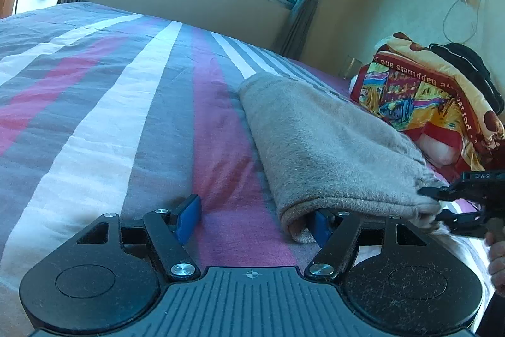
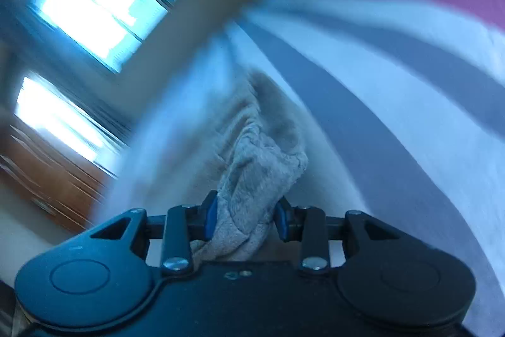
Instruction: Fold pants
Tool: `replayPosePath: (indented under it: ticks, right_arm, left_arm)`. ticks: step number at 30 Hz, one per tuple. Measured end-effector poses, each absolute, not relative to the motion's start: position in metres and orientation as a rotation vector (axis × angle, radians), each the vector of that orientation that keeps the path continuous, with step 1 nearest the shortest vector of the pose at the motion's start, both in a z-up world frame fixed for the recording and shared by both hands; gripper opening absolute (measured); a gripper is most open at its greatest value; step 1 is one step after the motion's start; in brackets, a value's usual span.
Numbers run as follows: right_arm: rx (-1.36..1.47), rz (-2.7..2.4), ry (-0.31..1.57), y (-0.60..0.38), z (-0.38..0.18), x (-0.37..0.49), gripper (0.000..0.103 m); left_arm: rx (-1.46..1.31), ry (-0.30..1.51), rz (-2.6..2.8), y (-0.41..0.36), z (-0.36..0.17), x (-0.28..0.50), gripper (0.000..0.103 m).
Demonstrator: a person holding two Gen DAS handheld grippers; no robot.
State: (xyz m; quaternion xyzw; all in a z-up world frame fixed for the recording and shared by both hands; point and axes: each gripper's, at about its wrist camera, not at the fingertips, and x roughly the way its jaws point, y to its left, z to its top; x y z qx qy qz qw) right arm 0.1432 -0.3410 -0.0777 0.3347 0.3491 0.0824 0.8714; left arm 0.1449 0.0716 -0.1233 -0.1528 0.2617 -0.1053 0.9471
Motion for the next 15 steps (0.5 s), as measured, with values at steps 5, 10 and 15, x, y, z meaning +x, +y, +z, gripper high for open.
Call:
replayPosePath:
  ticks: [5,10,15]
  right_arm:
    - [0.756,0.175,0.711,-0.346,-0.085,0.140,0.037]
    - [0.762,0.171,0.640,-0.365,-0.075,0.117,0.045]
    - [0.470,0.226,0.559,-0.361,-0.037,0.129,0.022]
  left_arm:
    - [-0.277,0.553,-0.229,0.071,-0.119,0.136,0.071]
    - [-0.260,0.513,-0.217,0.092,-0.108,0.107,0.071]
    - [-0.326,0.444,-0.238,0.085,-0.078,0.142,0.042]
